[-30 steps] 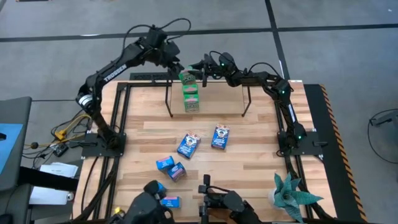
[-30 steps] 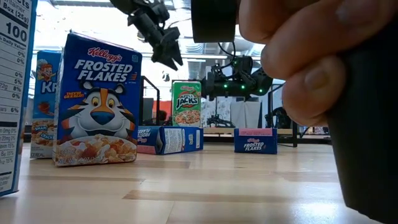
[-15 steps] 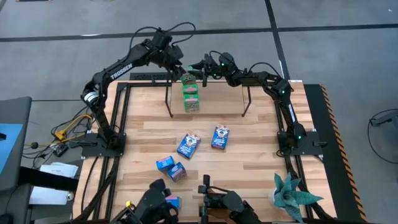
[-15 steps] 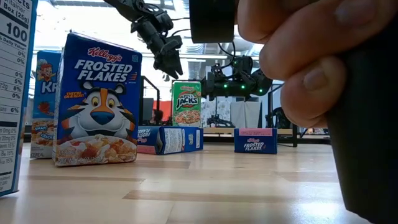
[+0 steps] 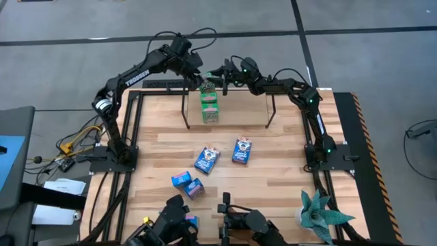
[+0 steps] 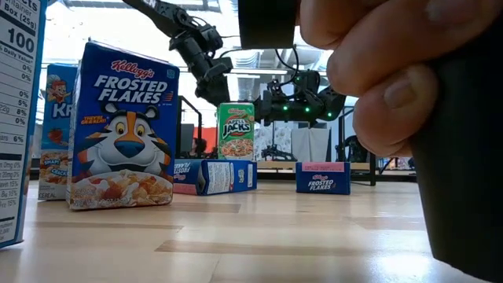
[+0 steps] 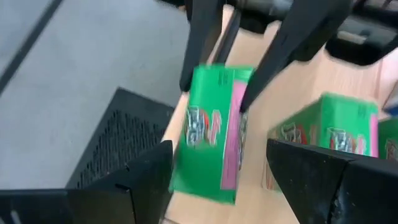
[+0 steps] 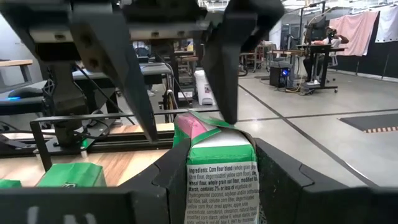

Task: Stack cereal on shelf
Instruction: Put the green cereal box on the shelf aligned with the other green cereal box

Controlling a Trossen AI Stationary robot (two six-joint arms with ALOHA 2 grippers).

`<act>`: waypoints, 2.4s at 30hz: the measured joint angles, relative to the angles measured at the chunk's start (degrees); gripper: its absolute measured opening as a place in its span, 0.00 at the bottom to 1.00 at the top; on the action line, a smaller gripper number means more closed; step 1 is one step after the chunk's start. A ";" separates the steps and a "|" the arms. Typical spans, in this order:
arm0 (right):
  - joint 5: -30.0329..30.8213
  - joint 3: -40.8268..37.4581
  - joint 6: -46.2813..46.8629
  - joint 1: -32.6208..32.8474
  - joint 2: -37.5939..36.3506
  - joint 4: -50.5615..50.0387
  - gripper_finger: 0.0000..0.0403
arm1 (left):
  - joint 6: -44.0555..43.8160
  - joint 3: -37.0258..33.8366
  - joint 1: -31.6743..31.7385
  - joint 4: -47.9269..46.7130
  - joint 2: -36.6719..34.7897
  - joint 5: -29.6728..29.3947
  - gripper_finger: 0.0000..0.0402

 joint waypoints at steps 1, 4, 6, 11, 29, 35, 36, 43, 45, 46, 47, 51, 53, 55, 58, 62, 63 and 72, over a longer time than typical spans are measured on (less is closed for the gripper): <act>-0.01 0.00 0.02 0.00 0.00 0.00 0.44 | -0.04 -0.01 0.03 -0.15 0.23 -0.45 0.62; -0.12 0.00 0.15 -0.11 0.00 -0.01 0.44 | -0.19 0.01 0.09 0.48 0.34 -0.99 0.62; -0.17 0.00 0.13 -0.11 0.00 0.03 0.44 | 0.00 0.01 0.26 0.46 0.40 -0.71 0.62; -0.22 0.00 0.09 -0.13 0.00 0.37 0.44 | 0.56 0.01 0.32 0.18 1.01 1.34 0.62; -0.50 0.00 0.12 -0.31 0.00 0.01 0.44 | 0.07 0.03 0.00 -0.01 1.67 -0.34 0.48; -1.69 0.00 0.13 -0.33 -0.02 -1.41 0.44 | -0.07 0.03 -0.03 0.04 1.67 -0.37 0.40; -1.75 0.00 0.11 -0.33 -0.02 -1.43 0.44 | -0.08 0.03 -0.03 0.04 1.67 -0.37 0.39; -1.93 0.00 0.13 -0.66 -0.02 -1.15 0.44 | -0.14 0.03 -0.07 0.03 1.67 0.75 0.36; -2.05 0.00 0.11 -0.68 -0.02 -1.15 0.44 | 0.04 0.03 -0.16 -0.17 1.67 0.68 0.36; -2.14 0.00 0.11 -0.68 -0.02 -1.15 0.44 | 0.06 0.03 -0.25 -0.32 1.67 0.53 0.36; -2.14 0.00 0.09 -0.68 -0.02 -1.16 0.44 | 0.06 0.03 -0.33 -0.41 1.67 0.31 0.36; -2.19 0.00 0.10 -0.67 -0.02 -1.13 0.44 | 0.22 0.05 -0.43 -0.51 1.67 0.28 0.36; -2.41 0.00 0.08 -0.57 -0.02 -1.13 0.44 | 0.24 0.05 -0.55 -0.74 1.67 0.25 0.36; -2.70 0.00 0.09 -0.35 -0.02 -1.13 0.44 | 0.24 0.05 -0.69 -0.99 1.65 0.04 0.36; -2.97 0.00 0.10 -0.35 -0.02 -1.12 0.44 | 0.24 0.05 -0.77 -1.18 1.60 -0.22 0.36; -3.00 0.00 0.11 -0.31 -0.02 -1.07 0.44 | 0.24 0.05 -0.81 -1.56 1.60 -0.20 0.36; -3.02 0.00 0.11 -0.31 -0.02 -1.08 0.44 | 0.24 0.05 -0.84 -1.59 1.60 -0.20 0.36; -3.08 0.00 0.11 -0.31 -0.02 -1.02 0.44 | 0.19 0.05 -0.86 -1.58 1.60 -0.22 0.28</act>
